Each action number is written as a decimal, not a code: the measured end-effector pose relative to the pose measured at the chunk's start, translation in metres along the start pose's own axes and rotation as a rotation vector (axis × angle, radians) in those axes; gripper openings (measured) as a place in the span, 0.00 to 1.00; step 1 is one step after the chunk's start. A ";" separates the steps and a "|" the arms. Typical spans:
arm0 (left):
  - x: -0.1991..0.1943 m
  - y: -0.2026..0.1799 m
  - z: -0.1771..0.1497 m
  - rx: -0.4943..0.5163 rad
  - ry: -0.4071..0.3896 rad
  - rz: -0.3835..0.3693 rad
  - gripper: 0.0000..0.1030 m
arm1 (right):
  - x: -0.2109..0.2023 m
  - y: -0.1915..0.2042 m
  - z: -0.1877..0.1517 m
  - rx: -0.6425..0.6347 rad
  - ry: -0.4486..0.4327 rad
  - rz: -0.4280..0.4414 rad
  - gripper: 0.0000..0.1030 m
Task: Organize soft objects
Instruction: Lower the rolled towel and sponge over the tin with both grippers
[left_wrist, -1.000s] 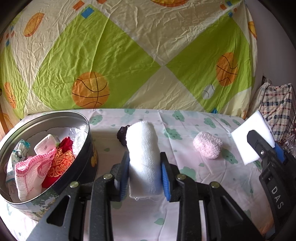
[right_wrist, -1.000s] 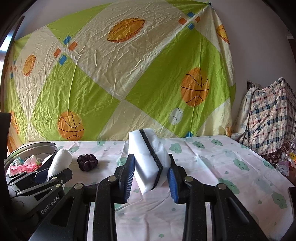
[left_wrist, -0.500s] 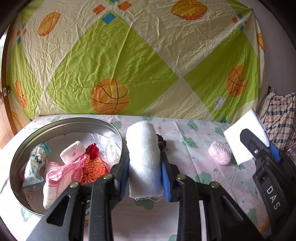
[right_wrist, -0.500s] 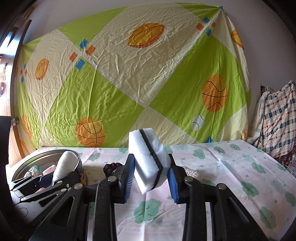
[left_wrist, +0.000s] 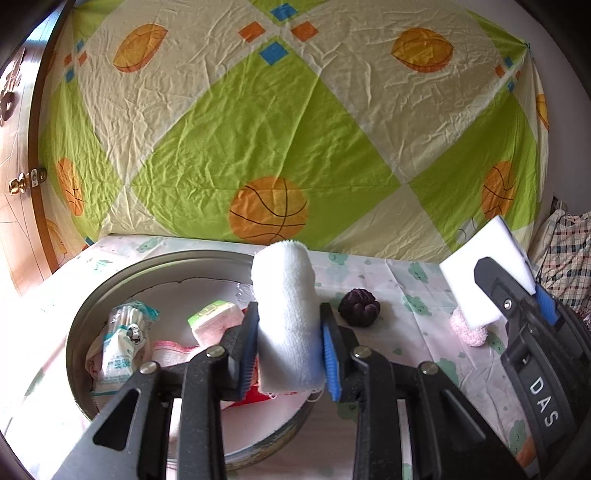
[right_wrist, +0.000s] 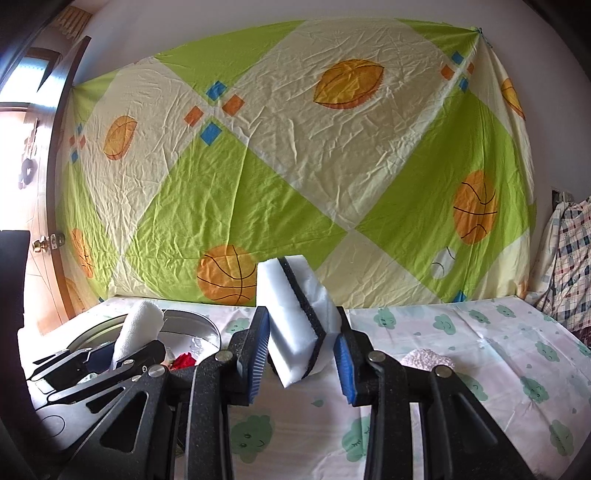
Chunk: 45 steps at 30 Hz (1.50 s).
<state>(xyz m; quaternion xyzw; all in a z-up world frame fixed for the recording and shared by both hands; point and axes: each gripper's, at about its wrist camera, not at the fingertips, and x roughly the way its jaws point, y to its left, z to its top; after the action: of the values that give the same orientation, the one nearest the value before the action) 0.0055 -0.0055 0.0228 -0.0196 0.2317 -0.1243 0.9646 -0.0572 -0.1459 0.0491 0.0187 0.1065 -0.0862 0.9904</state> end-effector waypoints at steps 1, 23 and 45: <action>0.000 0.005 0.000 -0.005 -0.002 0.005 0.29 | 0.000 0.004 0.001 0.001 -0.003 0.006 0.35; 0.008 0.087 0.007 -0.088 0.015 0.177 0.29 | 0.025 0.086 0.011 -0.029 0.005 0.147 0.35; 0.039 0.129 0.018 -0.116 0.086 0.288 0.29 | 0.094 0.131 0.024 -0.033 0.145 0.170 0.35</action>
<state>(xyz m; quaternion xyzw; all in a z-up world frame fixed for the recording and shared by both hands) 0.0768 0.1095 0.0089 -0.0367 0.2801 0.0284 0.9589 0.0611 -0.0334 0.0548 0.0177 0.1772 0.0016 0.9840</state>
